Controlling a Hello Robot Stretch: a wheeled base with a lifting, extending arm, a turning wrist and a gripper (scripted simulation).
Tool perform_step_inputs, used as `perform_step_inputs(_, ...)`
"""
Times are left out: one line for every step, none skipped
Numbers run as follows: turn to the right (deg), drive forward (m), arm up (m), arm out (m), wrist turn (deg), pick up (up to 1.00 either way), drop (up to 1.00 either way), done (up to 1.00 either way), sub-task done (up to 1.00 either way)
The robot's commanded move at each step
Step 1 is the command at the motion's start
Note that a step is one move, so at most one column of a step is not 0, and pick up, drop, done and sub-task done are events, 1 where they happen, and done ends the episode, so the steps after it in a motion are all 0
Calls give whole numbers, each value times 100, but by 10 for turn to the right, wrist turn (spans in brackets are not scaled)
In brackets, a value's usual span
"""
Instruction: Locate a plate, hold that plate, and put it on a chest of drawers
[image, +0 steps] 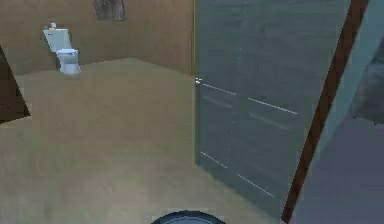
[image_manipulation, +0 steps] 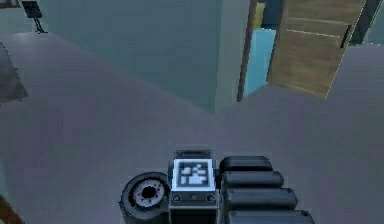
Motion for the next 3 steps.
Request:
perform_step_inputs(-240, 0, 0, 0, 0, 0, 0, 0, 0)
perform_step_inputs(0, 100, 0, 0, 0, 0, 0, 0, 0)
perform_step_inputs(-60, 0, 0, 0, 0, 0, 0, 0, 0)
